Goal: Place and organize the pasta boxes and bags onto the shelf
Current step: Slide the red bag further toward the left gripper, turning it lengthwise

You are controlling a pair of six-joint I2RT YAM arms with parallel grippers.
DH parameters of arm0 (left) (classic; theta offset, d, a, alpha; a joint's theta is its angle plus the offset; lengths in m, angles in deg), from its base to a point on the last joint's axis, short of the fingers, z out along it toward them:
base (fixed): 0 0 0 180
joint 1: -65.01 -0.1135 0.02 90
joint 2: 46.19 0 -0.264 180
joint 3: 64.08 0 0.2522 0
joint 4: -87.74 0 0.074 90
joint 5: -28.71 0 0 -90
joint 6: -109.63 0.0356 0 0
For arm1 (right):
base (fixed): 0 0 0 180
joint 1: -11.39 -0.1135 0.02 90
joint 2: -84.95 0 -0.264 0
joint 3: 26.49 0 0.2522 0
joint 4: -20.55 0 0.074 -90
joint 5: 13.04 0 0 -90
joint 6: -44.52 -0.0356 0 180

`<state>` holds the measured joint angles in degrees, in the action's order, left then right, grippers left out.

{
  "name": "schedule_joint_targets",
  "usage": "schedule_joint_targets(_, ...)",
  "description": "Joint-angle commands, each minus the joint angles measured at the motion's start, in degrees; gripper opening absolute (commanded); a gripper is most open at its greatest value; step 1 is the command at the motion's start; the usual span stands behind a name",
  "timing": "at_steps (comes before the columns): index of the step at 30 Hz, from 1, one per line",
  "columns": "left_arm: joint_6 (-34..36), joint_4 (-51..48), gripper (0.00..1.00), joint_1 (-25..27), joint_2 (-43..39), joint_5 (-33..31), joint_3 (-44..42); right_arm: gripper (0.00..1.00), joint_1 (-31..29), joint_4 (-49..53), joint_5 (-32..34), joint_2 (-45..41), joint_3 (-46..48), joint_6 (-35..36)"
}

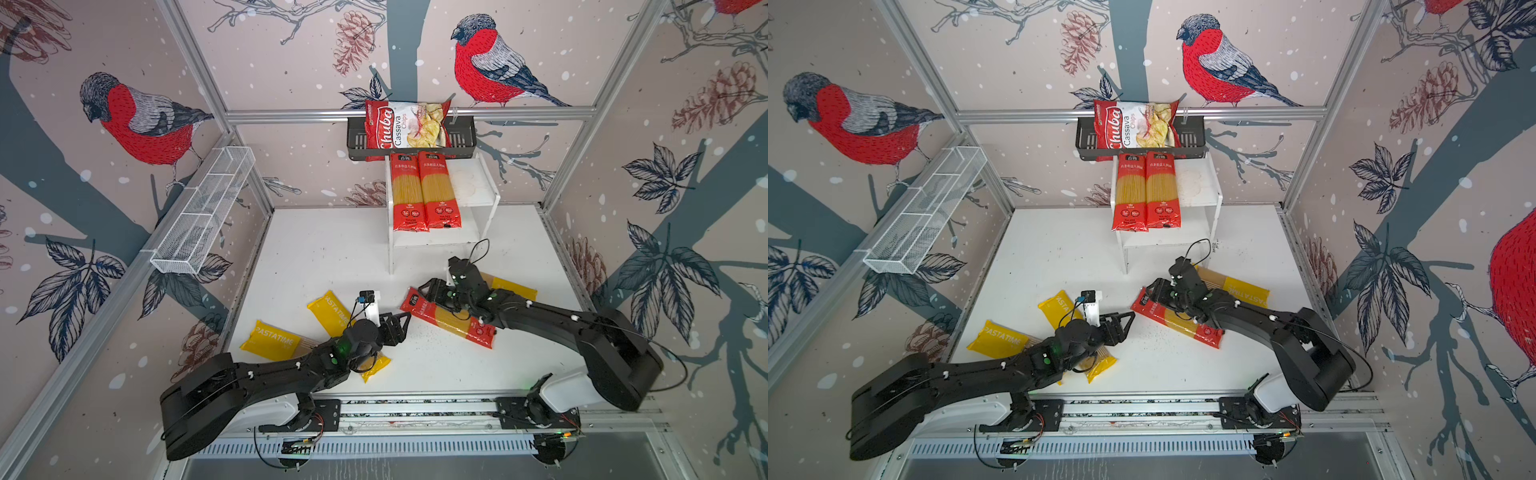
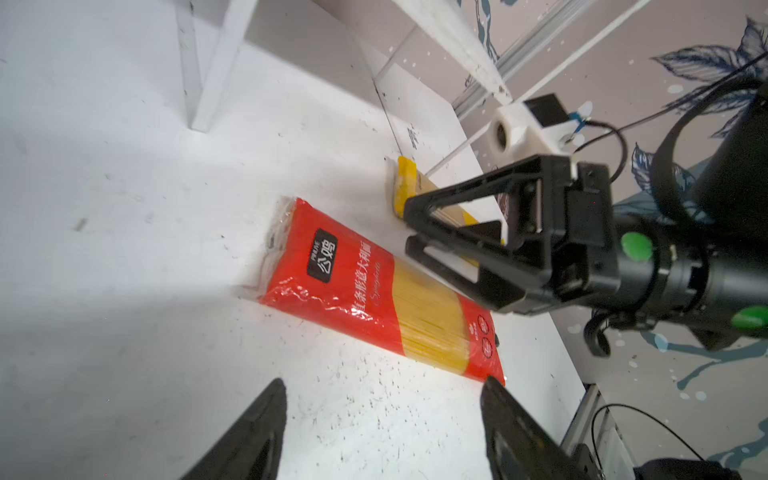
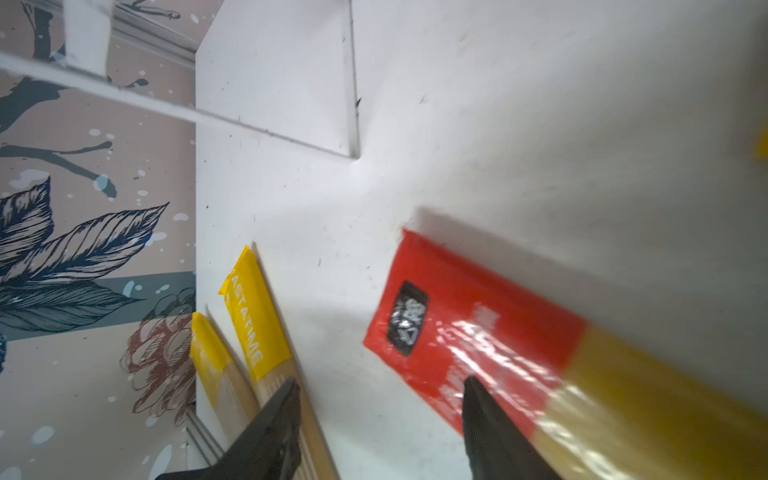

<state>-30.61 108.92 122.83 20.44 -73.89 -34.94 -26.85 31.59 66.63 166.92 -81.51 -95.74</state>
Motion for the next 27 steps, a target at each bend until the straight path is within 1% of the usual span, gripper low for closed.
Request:
schedule_joint_targets(1,-4.0,8.2,0.72,2.1,4.6,3.2,0.2,0.62,5.6,11.8,3.1,-3.3,2.8,8.1)
schedule_joint_targets(5,-6.2,13.4,0.72,6.7,14.7,3.1,4.0,0.63,13.3,15.1,3.5,-7.2,6.0,12.8)
schedule_joint_targets(7,-8.2,17.0,0.72,7.5,19.9,5.1,5.5,0.63,16.6,14.6,2.5,-7.6,7.3,14.3)
schedule_joint_targets(9,-10.6,22.7,0.7,7.6,25.0,7.4,6.1,0.63,19.2,13.7,1.3,-6.5,8.4,15.2)
schedule_joint_targets(12,-12.4,26.0,0.7,7.5,29.3,8.4,6.9,0.63,20.6,12.5,-2.0,-4.7,9.9,15.7)
schedule_joint_targets(15,-12.2,24.6,0.7,7.1,30.4,8.3,8.0,0.62,20.1,10.9,-4.1,-5.3,12.2,14.2)
schedule_joint_targets(18,-12.3,23.6,0.7,5.7,30.9,8.8,8.2,0.62,17.3,9.4,-5.9,-7.1,14.5,10.7)
schedule_joint_targets(22,-13.7,25.1,0.69,2.1,32.2,10.9,6.7,0.62,9.4,6.4,-5.6,-9.2,16.3,3.7)
schedule_joint_targets(26,-14.5,27.1,0.69,-1.2,32.3,12.3,4.5,0.62,1.6,0.5,-6.5,-9.1,16.8,-4.3)
schedule_joint_targets(27,-14.2,26.8,0.69,-2.0,31.8,12.4,4.1,0.61,0.1,-0.6,-6.6,-8.7,16.5,-5.4)
